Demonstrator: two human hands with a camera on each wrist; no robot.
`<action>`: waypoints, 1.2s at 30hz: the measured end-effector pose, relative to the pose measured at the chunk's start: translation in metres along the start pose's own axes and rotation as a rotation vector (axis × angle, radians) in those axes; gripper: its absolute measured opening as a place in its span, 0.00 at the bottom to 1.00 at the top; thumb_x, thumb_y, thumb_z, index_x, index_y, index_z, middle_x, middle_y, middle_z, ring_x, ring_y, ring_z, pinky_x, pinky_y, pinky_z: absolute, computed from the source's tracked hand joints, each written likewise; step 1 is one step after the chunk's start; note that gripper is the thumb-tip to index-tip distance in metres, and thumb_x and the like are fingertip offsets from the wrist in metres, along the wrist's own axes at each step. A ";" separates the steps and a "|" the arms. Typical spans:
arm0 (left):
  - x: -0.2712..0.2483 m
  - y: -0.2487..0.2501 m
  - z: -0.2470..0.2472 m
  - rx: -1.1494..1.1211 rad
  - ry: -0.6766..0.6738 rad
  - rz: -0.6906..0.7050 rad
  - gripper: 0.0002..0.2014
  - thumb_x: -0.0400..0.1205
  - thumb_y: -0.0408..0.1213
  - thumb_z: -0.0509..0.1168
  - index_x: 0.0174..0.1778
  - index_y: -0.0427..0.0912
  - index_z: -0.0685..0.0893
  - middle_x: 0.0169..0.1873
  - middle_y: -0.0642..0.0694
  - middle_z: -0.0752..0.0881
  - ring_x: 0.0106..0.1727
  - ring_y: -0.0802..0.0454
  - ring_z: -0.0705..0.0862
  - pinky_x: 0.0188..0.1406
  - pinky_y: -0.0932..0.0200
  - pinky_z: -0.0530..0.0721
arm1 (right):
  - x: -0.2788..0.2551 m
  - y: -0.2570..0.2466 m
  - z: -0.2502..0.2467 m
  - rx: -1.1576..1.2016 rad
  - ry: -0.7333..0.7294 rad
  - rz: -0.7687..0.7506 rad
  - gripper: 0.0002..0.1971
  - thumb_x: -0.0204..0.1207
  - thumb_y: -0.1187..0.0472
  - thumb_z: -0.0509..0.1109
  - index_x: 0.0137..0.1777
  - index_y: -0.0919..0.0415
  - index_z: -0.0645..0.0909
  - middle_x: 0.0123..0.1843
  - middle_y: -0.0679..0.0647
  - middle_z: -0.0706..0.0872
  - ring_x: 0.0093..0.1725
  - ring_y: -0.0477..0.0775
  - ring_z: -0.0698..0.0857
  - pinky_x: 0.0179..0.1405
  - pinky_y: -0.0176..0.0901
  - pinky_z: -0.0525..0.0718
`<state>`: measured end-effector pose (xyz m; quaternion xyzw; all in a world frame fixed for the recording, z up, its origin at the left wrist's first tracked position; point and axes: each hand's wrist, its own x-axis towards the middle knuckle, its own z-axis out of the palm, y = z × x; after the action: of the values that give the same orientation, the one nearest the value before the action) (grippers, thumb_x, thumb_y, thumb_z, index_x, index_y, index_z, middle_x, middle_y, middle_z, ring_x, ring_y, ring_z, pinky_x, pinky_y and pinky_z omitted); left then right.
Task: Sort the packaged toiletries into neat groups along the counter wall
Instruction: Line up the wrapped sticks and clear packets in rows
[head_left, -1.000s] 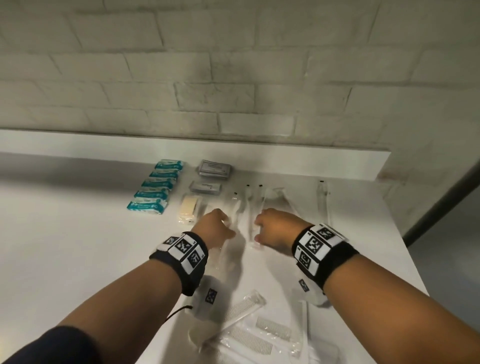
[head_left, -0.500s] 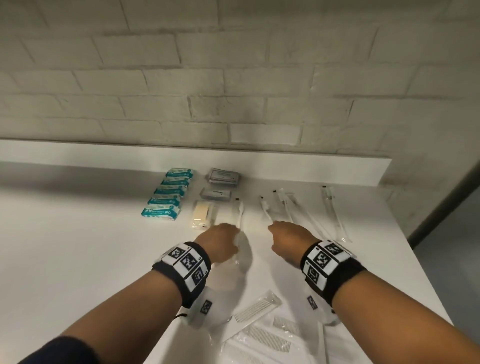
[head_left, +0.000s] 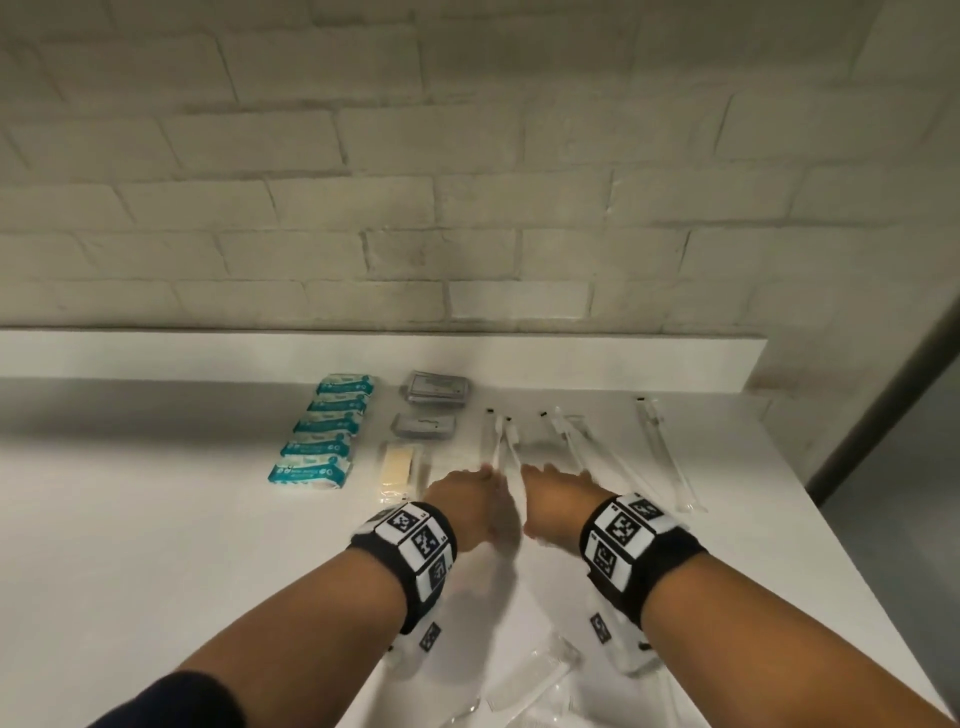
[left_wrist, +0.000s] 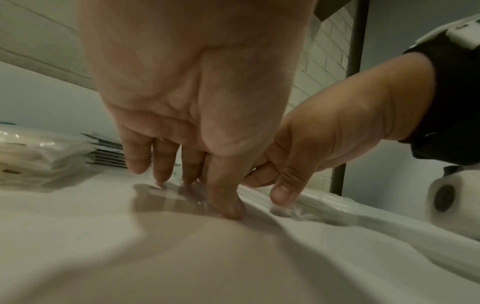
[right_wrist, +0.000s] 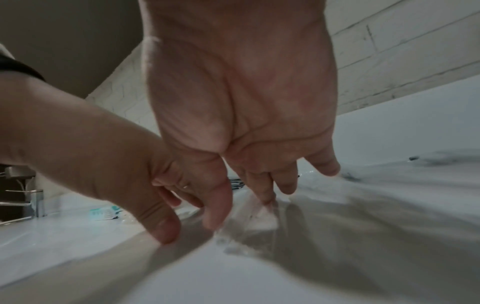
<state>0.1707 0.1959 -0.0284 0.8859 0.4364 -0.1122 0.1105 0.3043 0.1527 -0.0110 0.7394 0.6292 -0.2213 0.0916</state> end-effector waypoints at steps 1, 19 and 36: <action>0.006 -0.002 -0.003 -0.011 0.033 0.002 0.29 0.78 0.40 0.69 0.76 0.42 0.70 0.72 0.43 0.77 0.66 0.43 0.81 0.64 0.52 0.80 | 0.007 -0.002 -0.002 0.017 0.016 0.001 0.31 0.76 0.64 0.64 0.79 0.58 0.60 0.75 0.58 0.71 0.77 0.60 0.68 0.79 0.64 0.58; 0.050 -0.003 -0.019 -0.181 -0.067 0.044 0.52 0.73 0.55 0.72 0.85 0.44 0.47 0.85 0.43 0.46 0.85 0.44 0.50 0.83 0.50 0.56 | 0.061 0.042 -0.049 0.387 0.273 0.096 0.21 0.79 0.68 0.60 0.72 0.61 0.76 0.75 0.56 0.77 0.74 0.56 0.75 0.72 0.40 0.68; 0.059 0.006 -0.014 -0.080 -0.063 0.068 0.41 0.68 0.57 0.62 0.75 0.36 0.69 0.74 0.36 0.71 0.80 0.34 0.60 0.79 0.44 0.61 | 0.079 0.024 -0.032 0.407 0.185 0.137 0.14 0.79 0.66 0.61 0.31 0.57 0.71 0.40 0.61 0.83 0.47 0.64 0.86 0.35 0.38 0.81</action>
<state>0.2124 0.2407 -0.0320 0.8910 0.4067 -0.1188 0.1632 0.3430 0.2315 -0.0213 0.8008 0.5257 -0.2679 -0.1026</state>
